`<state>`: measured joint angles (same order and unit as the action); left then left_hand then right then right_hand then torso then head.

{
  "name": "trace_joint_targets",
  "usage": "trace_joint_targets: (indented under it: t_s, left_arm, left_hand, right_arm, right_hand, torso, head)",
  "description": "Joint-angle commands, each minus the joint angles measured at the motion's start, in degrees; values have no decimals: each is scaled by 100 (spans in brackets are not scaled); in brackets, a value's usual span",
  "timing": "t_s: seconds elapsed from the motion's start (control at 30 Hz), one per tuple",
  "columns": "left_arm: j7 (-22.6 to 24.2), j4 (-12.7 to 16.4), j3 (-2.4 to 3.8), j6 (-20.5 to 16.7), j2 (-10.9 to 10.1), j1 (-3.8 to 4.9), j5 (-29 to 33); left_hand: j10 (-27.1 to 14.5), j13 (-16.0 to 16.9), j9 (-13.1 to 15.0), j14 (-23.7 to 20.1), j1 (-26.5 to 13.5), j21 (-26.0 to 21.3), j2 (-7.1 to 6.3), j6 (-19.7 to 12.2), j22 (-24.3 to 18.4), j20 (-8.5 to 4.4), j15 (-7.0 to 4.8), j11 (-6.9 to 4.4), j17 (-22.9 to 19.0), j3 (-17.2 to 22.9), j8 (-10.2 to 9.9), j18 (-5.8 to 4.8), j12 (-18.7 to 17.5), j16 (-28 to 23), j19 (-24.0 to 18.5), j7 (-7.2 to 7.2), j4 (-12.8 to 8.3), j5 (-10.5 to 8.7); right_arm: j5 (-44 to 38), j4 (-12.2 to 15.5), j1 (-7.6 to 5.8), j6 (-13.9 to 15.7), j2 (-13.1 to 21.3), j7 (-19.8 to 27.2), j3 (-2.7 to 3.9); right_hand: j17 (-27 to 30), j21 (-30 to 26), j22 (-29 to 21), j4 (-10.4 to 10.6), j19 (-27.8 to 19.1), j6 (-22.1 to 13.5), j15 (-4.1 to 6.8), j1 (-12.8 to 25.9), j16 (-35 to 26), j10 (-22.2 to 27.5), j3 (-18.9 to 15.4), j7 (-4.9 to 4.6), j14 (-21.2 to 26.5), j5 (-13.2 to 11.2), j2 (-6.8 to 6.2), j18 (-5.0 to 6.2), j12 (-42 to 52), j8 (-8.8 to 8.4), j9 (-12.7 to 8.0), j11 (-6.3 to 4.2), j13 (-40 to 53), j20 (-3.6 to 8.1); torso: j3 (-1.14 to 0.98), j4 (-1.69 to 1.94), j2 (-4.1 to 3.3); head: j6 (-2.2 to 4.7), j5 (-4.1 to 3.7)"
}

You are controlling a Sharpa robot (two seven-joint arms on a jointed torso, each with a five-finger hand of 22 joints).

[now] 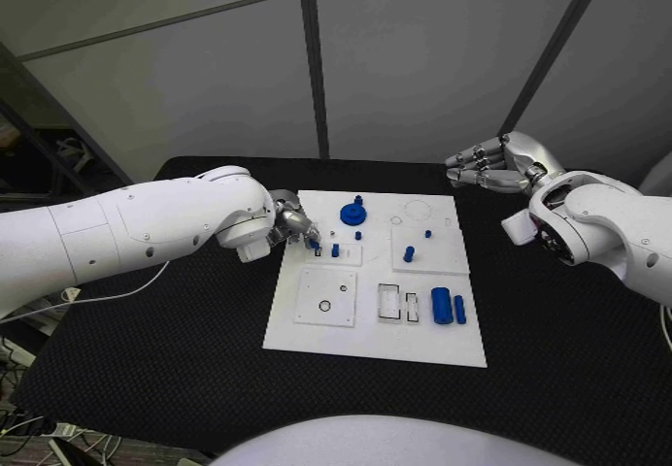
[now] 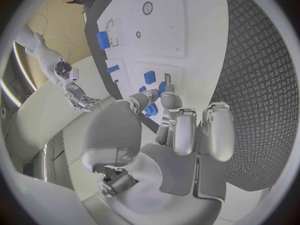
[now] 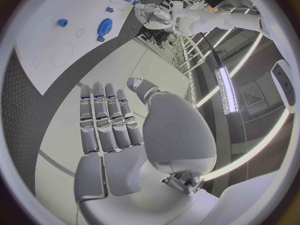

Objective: Assemble the parts on the task board

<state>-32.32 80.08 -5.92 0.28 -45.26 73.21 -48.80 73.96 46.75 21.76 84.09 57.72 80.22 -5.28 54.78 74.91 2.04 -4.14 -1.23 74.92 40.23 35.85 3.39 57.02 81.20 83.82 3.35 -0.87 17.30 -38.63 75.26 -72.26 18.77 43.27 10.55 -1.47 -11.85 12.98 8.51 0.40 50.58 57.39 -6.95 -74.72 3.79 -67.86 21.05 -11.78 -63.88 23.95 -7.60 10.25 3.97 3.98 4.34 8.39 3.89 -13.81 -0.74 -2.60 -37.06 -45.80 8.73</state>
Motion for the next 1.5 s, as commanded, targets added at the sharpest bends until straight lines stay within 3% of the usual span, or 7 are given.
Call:
trace_joint_targets:
  t_s: [0.03,0.63,1.5]
  left_arm:
    - [-18,26,-3,-223,22,-6,-420]
    - [-134,162,-12,41,88,-44,-785]
    - [-224,117,-12,188,128,-54,-988]
  left_hand:
    - [71,23,11,339,-67,-15,6,5,344,-44,-47,-18,577,743,49,-49,43,17,112,-35,-684,18]
    - [144,85,39,341,-172,17,-24,25,388,-58,-65,-43,580,802,167,-59,113,20,134,-68,-690,16]
    - [202,142,58,343,-235,75,-45,22,459,-72,-82,-66,583,859,261,-75,172,22,167,-92,-714,86]
  right_arm:
    - [-7,2,-10,-55,0,17,3]
    - [-7,11,-10,-113,-2,-4,3]
    - [-7,22,-10,-114,0,-4,3]
  right_hand:
    - [5,-28,-5,-11,31,25,1,16,-8,34,5,-27,29,31,49,28,6,18,6,1,-5,-1]
    - [11,-38,-13,-9,39,22,0,22,-9,36,5,-30,29,60,47,28,5,17,5,3,-5,-1]
    - [11,-38,-13,-9,39,22,0,22,-9,36,5,-30,29,60,47,28,5,17,5,3,-5,-1]
  torso:
    - [-1,-4,-6]
    - [-8,0,1]
    - [-6,-8,-2]
  head:
    - [-9,-2]
    - [-67,-18]
    - [-72,-16]
